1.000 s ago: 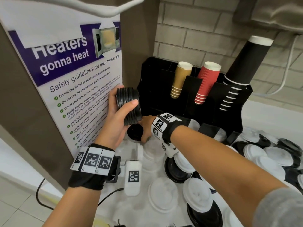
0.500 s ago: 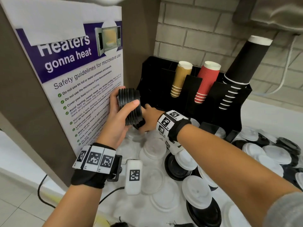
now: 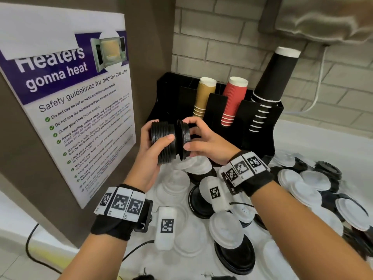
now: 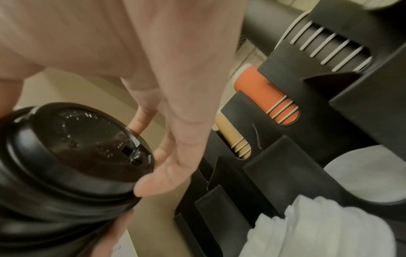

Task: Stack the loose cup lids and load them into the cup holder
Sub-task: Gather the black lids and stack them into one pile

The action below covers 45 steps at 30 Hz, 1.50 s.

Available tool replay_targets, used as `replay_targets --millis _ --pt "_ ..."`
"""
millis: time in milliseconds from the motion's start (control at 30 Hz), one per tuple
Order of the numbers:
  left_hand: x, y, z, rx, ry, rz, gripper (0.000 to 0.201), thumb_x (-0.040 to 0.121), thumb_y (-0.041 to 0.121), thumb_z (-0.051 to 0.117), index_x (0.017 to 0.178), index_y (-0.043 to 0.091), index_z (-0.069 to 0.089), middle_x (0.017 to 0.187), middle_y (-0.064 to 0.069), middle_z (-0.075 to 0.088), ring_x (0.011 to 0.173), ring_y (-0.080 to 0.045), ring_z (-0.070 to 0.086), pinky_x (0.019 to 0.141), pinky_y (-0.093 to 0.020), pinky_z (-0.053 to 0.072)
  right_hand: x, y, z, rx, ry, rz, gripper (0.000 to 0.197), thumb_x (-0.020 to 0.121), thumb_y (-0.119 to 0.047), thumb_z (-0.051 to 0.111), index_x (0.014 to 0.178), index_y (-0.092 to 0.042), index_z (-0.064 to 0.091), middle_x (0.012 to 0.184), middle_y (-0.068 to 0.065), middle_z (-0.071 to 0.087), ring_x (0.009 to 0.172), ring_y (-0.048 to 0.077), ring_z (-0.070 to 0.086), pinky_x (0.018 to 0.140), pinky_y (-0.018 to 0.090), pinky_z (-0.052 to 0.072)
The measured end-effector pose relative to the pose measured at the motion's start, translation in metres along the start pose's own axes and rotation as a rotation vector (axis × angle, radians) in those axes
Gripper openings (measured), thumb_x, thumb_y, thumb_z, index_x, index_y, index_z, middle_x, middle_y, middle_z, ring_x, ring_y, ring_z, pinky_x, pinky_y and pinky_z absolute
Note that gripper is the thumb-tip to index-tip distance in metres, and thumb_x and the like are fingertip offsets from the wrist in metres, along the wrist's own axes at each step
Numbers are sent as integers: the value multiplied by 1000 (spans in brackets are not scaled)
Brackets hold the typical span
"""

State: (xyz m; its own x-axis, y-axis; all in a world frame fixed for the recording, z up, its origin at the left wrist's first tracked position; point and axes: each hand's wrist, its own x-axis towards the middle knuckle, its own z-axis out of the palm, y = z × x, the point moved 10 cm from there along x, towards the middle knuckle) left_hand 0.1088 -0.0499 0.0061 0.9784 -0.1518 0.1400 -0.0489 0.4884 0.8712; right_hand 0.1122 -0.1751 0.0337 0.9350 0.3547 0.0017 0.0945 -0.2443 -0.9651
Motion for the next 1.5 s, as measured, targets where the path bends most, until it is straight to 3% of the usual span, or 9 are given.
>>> replay_targets --millis 200,367,600,833,933,1067,1233,1333,1500 --pt "-9 -18 30 -27 -84 -62 52 80 24 71 127 34 49 118 -1 64 107 -19 65 79 -35 56 -26 -11 -6 -91 19 -91 64 80 5 69 129 -22 39 127 18 49 108 34 57 98 42 50" --pt "-15 -23 40 -57 -78 -62 57 80 26 68 132 32 44 124 -4 59 109 -21 63 84 -35 56 -39 -11 -10 -109 49 -101 65 78 3 73 129 -20 39 127 16 50 111 30 59 95 41 52" --pt "-21 -34 46 -45 -97 -103 52 80 28 65 127 36 46 122 -2 62 104 -17 67 72 -31 56 -48 -10 -14 -126 39 -120 68 76 -1 76 131 -20 41 126 16 49 111 29 58 87 37 56" --pt "-26 -37 49 -10 -128 -91 55 75 24 67 124 33 44 102 9 71 92 -17 71 66 -36 57 -55 -9 -16 -136 -2 -129 73 74 -8 80 133 -24 40 123 8 52 110 22 60 86 35 56" --pt "-27 -37 44 -58 -81 -92 57 75 23 68 126 37 45 109 5 69 95 -19 71 70 -41 58 -54 -7 -25 -131 38 -99 58 83 -20 72 132 -27 42 123 3 53 110 18 61 89 34 55" --pt "-25 -32 32 -118 5 -61 48 73 22 68 115 39 52 104 5 67 92 -17 69 73 -45 58 -41 13 -49 -475 184 30 33 94 -33 58 122 -18 55 117 0 58 107 14 58 84 20 48" --pt "-28 -28 20 -101 69 -52 62 73 23 66 131 25 46 113 -4 60 96 -20 61 69 -37 57 -12 59 -37 -1095 18 261 55 86 -48 62 128 -15 50 119 10 54 109 25 53 85 32 45" --pt "-29 -28 12 -114 96 -74 73 72 25 67 140 15 40 116 -8 57 101 -23 60 72 -37 58 2 62 -28 -1194 57 265 69 74 -57 71 120 -12 50 106 7 60 98 26 59 69 33 45" --pt "-25 -26 0 -117 111 -91 72 72 27 67 139 16 42 120 -10 55 106 -24 57 77 -39 58 13 78 -13 -1252 -28 418 87 67 -47 81 131 -11 34 107 10 59 94 29 63 68 37 53"
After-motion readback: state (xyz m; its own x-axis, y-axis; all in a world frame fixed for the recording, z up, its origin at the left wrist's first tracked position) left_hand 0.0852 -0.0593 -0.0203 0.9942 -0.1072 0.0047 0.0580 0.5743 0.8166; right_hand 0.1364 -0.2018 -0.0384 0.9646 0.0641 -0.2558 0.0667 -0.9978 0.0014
